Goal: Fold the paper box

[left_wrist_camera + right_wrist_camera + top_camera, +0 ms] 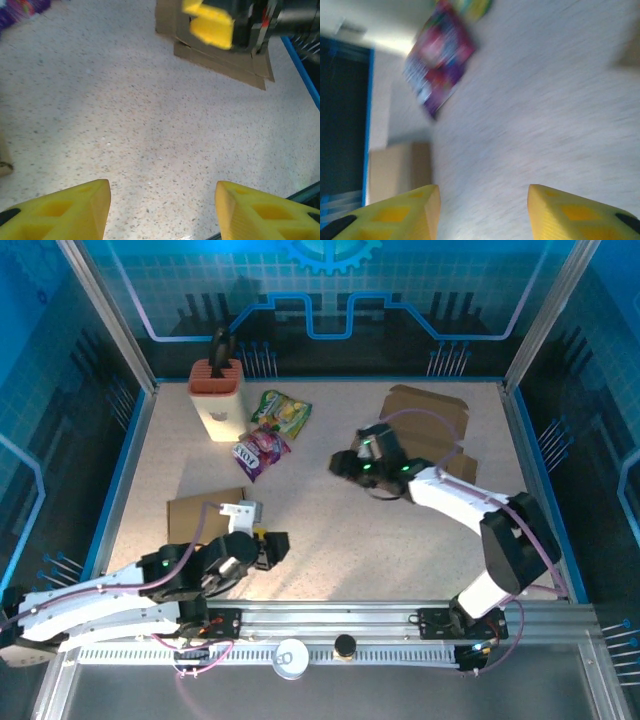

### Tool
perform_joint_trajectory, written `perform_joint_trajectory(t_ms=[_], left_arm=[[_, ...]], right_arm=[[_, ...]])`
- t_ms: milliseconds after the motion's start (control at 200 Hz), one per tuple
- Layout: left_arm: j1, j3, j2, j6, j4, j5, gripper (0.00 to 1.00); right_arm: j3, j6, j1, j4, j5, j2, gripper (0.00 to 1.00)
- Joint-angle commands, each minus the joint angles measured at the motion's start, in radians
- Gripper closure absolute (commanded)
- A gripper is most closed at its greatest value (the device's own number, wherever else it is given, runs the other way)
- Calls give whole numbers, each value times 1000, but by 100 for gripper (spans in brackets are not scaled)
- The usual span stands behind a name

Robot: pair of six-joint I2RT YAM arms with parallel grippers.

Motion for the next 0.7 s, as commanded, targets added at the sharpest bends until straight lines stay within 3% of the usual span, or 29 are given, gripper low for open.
perform_joint_trajectory(t_ms=[0, 130, 285, 485, 695], left_arm=[[4, -10, 72, 29, 149, 54, 42], [6, -16, 143, 31, 248, 89, 42], [19, -19, 199, -4, 295, 123, 41], [44, -75, 220, -89, 373, 150, 41], [71, -168, 236, -247, 438, 141, 40]], right_arm=[[-26, -68, -145, -117, -3, 8, 51], [65, -140, -287, -232, 4, 122, 51], [174, -201, -309, -318, -19, 261, 50], [152, -196, -188, -303, -84, 328, 50], [-10, -69, 40, -147, -75, 257, 50]])
